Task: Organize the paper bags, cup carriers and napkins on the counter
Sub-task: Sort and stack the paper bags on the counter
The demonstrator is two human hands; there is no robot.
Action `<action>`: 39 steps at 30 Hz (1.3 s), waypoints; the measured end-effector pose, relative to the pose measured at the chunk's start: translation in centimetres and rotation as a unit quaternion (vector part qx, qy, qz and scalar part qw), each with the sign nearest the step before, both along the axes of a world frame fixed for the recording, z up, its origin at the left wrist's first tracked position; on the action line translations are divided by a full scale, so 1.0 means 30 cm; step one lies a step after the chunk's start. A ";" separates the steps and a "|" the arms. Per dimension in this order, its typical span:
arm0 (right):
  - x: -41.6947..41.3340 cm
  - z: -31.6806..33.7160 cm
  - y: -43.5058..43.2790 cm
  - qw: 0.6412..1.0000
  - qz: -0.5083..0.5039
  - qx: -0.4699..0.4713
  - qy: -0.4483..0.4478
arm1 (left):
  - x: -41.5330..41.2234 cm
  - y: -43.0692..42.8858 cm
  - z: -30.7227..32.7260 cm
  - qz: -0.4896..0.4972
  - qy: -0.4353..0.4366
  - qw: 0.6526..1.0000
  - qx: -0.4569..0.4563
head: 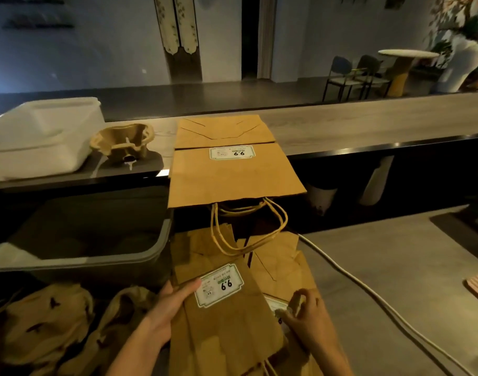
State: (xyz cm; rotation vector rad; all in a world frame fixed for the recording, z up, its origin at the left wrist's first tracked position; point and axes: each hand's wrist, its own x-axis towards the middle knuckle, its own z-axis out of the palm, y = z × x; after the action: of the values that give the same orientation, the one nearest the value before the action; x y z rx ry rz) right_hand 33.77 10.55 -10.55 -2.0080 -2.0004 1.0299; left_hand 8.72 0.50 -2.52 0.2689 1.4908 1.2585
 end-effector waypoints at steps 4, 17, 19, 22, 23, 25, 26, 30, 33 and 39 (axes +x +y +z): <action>0.009 0.006 -0.007 0.998 -0.039 0.004 0.047 | 0.018 -0.027 -0.006 0.006 0.014 1.000 0.007; 0.146 0.125 0.076 0.896 -0.233 -0.011 0.377 | 0.054 -0.028 -0.005 0.012 0.040 0.999 0.000; 0.168 0.159 0.094 0.881 -0.236 -0.009 0.409 | 0.058 -0.026 -0.016 0.008 0.037 0.999 -0.010; 0.210 0.192 0.127 0.861 -0.252 0.006 0.442 | 0.064 -0.025 -0.023 0.006 0.030 0.999 -0.017; 0.221 0.206 0.138 0.852 -0.264 0.010 0.452 | 0.066 -0.025 -0.022 0.009 0.028 0.999 -0.016; 0.237 0.239 0.157 0.835 -0.286 0.013 0.470 | 0.064 -0.027 -0.025 0.012 0.028 0.999 -0.013; 0.243 0.252 0.165 0.829 -0.293 0.013 0.476 | 0.064 -0.027 -0.026 0.010 0.030 0.999 -0.009; 0.239 0.295 0.174 0.790 -0.326 -0.009 0.519 | 0.066 -0.023 -0.028 0.011 0.041 0.999 -0.007; 0.172 0.259 0.159 0.822 -0.281 -0.034 0.494 | 0.079 -0.014 -0.029 0.013 0.015 1.000 -0.007; -0.082 0.148 -0.002 0.885 -0.115 -0.145 0.427 | 0.123 0.000 -0.048 -0.017 0.012 1.000 -0.023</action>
State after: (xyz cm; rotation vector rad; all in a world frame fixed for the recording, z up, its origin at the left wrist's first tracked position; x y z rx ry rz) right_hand 31.30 10.49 -6.12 -1.4149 -1.1617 1.8061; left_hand 12.42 0.50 -3.97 0.2787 1.5276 1.1975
